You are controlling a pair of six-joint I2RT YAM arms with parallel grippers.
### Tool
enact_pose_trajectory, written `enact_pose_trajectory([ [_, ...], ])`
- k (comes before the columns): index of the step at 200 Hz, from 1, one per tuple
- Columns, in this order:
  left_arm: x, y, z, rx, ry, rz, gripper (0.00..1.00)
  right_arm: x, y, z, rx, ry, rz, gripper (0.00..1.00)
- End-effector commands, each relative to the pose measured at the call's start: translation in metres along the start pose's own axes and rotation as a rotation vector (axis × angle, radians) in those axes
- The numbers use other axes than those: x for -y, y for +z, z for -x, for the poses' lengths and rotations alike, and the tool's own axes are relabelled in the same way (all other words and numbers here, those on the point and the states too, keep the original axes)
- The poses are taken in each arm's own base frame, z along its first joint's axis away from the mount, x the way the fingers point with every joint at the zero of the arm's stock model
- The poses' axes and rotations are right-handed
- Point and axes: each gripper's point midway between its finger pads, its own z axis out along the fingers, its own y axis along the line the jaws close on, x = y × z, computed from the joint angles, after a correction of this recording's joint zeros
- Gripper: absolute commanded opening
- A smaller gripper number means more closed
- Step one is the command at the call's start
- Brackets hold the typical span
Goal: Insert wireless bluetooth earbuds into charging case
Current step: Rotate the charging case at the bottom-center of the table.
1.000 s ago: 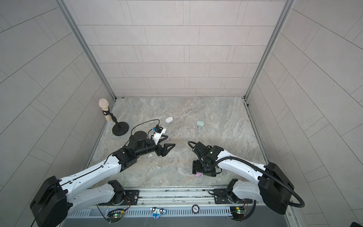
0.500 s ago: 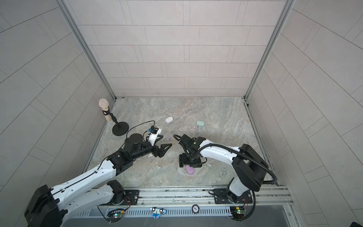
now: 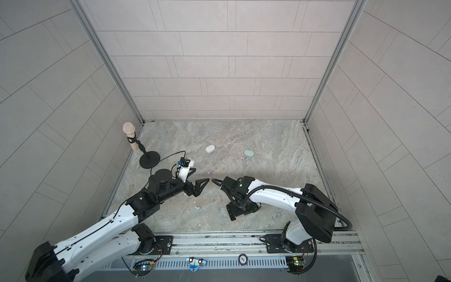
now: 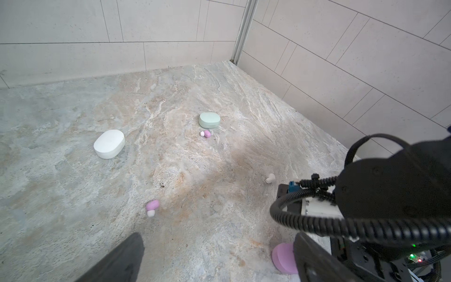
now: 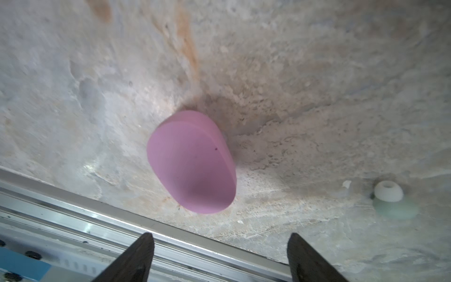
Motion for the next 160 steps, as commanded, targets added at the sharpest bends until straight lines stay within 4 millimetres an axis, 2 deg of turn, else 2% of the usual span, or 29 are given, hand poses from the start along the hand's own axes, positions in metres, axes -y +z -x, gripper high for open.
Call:
enact_pose_trajectory([
  [1,-0.001,-0.005,-0.006,-0.012,-0.023,-0.001,1.0,0.016,0.003,0.007,0.025,-0.048,-0.109,0.89],
  [48,-0.001,-0.012,-0.008,-0.019,-0.022,0.002,1.0,0.041,0.006,0.022,0.029,-0.073,-0.243,0.88],
  [98,-0.002,-0.01,-0.008,-0.02,-0.022,0.008,1.0,0.062,-0.004,0.038,0.057,-0.05,-0.281,0.87],
  [122,-0.003,-0.01,-0.008,-0.029,-0.019,0.012,1.0,0.052,-0.011,0.041,0.067,-0.043,-0.217,0.87],
  [160,-0.005,-0.016,-0.007,-0.015,-0.026,0.029,1.0,0.02,-0.035,0.04,0.174,0.004,0.001,0.87],
])
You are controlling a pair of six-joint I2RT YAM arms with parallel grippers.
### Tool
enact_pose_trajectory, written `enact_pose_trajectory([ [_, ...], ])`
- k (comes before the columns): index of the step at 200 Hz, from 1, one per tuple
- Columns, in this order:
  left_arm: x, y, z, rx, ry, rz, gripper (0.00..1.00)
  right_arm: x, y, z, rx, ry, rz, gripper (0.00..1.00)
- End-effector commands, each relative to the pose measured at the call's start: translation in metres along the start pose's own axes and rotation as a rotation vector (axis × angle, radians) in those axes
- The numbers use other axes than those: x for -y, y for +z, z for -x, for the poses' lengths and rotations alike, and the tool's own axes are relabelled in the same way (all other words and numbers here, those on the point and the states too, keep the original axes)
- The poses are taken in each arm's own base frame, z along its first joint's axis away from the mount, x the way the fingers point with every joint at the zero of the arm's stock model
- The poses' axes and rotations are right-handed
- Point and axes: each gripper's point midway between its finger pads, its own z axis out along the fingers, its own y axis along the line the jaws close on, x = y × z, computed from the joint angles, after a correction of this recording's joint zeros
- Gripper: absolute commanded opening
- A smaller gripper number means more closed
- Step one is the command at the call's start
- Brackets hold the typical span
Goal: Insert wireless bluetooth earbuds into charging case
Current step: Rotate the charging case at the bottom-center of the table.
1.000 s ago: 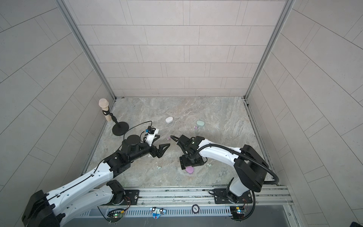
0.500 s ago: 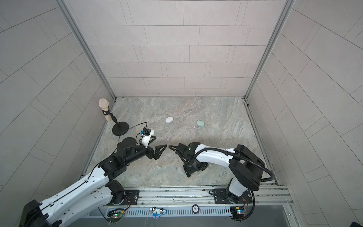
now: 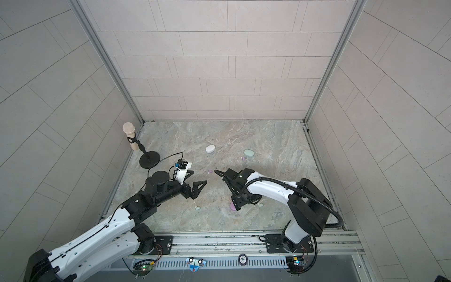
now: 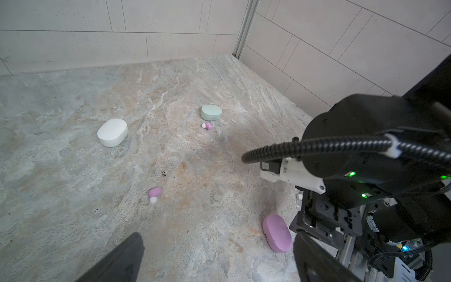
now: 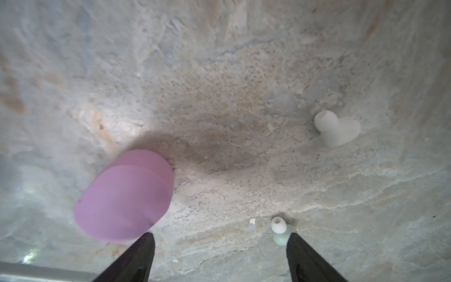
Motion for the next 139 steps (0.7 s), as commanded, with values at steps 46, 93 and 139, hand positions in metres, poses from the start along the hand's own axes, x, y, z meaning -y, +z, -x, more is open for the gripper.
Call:
enact_pose_trajectory([
  [46,0.0,-0.008,0.003,0.025,-0.02,-0.002,1.0,-0.033,-0.011,0.003,0.001,-0.283,0.144,0.88],
  [93,0.001,-0.018,0.005,0.047,-0.02,0.002,1.0,-0.037,-0.011,0.013,-0.025,-0.501,0.117,0.91],
  [139,0.002,-0.025,0.007,0.059,-0.014,0.004,1.0,-0.046,0.012,0.007,-0.103,-0.55,0.124,0.86],
])
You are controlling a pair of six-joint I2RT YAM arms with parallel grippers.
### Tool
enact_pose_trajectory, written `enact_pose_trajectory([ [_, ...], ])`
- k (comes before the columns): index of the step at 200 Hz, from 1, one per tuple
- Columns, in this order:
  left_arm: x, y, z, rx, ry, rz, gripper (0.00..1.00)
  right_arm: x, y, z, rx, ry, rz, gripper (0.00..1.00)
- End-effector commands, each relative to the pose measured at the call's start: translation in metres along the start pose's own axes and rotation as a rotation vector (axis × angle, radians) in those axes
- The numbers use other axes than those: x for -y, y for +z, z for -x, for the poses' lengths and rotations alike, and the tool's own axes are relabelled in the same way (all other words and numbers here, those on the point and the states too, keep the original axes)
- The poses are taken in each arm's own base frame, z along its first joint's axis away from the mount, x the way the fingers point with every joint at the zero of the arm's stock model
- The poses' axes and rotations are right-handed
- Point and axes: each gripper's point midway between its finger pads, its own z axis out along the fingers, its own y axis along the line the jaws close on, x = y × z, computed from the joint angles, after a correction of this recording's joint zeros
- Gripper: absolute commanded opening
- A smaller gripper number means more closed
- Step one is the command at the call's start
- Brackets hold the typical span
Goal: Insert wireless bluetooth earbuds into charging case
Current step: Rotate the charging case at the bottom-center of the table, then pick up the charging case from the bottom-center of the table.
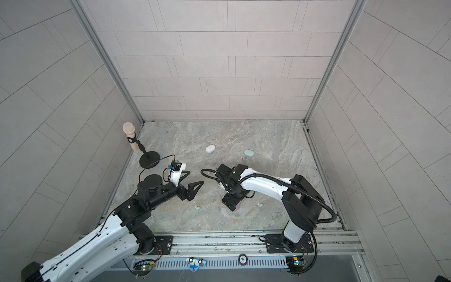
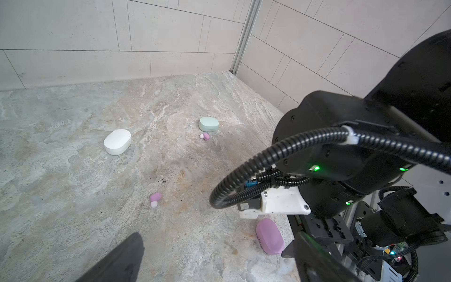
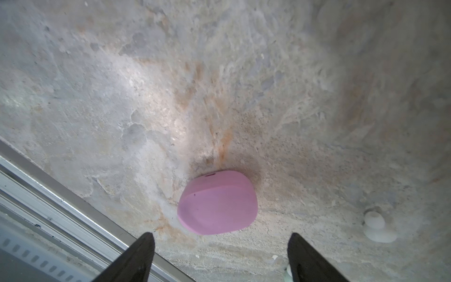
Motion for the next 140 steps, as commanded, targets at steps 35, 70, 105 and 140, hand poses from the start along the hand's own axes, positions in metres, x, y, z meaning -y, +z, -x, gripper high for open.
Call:
enact_pose_trajectory([
  [35,-0.004,-0.006,-0.003,-0.01,0.008,0.022,1.0,-0.002,0.022,-0.009,-0.069,-0.045,-0.021,0.83],
  [70,-0.004,-0.006,-0.003,-0.008,0.008,0.023,1.0,-0.002,0.02,-0.002,-0.037,-0.055,-0.036,0.81],
  [105,-0.005,-0.006,-0.003,-0.006,0.008,0.028,1.0,0.001,0.024,0.0,-0.05,-0.081,-0.074,0.81],
  [140,-0.006,-0.009,-0.003,0.003,0.005,0.033,1.0,0.004,0.025,0.0,-0.047,-0.076,-0.092,0.75],
])
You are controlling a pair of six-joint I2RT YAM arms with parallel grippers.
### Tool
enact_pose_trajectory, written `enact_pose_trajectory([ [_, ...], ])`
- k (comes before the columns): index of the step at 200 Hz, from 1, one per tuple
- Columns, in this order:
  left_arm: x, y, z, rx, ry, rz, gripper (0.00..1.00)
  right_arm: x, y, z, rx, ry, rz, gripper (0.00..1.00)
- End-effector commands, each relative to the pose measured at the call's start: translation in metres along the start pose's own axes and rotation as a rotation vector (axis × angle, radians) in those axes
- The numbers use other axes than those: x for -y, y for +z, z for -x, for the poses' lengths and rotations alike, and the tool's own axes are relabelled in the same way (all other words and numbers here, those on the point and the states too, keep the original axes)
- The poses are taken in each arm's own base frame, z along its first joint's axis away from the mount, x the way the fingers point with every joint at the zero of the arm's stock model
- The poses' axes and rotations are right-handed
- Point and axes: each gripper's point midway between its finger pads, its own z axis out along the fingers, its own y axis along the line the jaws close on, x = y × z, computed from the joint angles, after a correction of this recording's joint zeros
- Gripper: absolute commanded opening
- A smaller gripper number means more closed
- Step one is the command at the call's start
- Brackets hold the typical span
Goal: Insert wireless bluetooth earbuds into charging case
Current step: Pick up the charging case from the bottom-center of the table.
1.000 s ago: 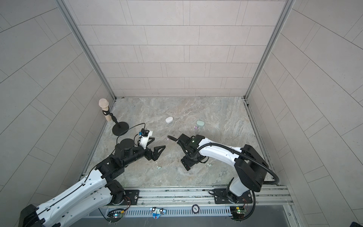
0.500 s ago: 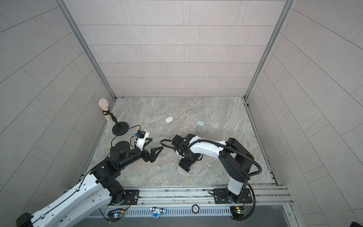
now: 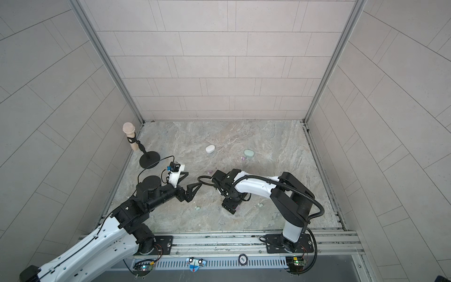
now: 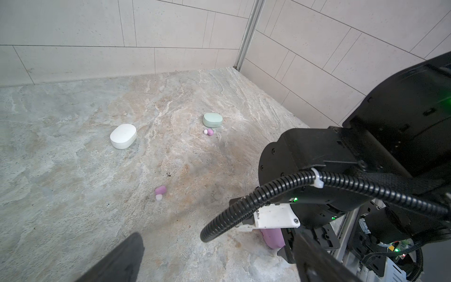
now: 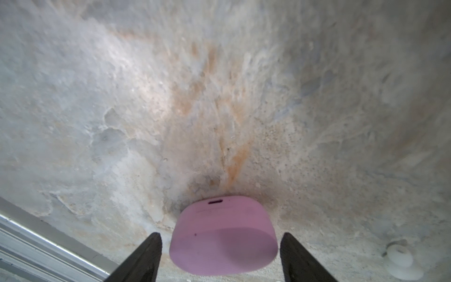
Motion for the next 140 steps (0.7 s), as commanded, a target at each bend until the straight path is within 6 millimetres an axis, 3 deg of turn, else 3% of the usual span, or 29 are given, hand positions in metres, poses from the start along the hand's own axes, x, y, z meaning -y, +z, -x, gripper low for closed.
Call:
enact_pose_trajectory([
  [1,-0.0031,-0.0026,0.0002,0.009,0.002,0.014,1.0,0.0047,0.0019,-0.0001,-0.008,-0.017,-0.034,0.75],
  [80,-0.0037,-0.0039,0.0011,0.015,0.004,0.019,1.0,0.0004,0.0101,-0.0029,-0.023,-0.022,-0.035,0.63],
  [140,-0.0059,-0.0053,0.0026,0.022,0.013,0.033,1.0,0.0051,0.001,-0.0011,0.006,0.063,-0.043,0.52],
])
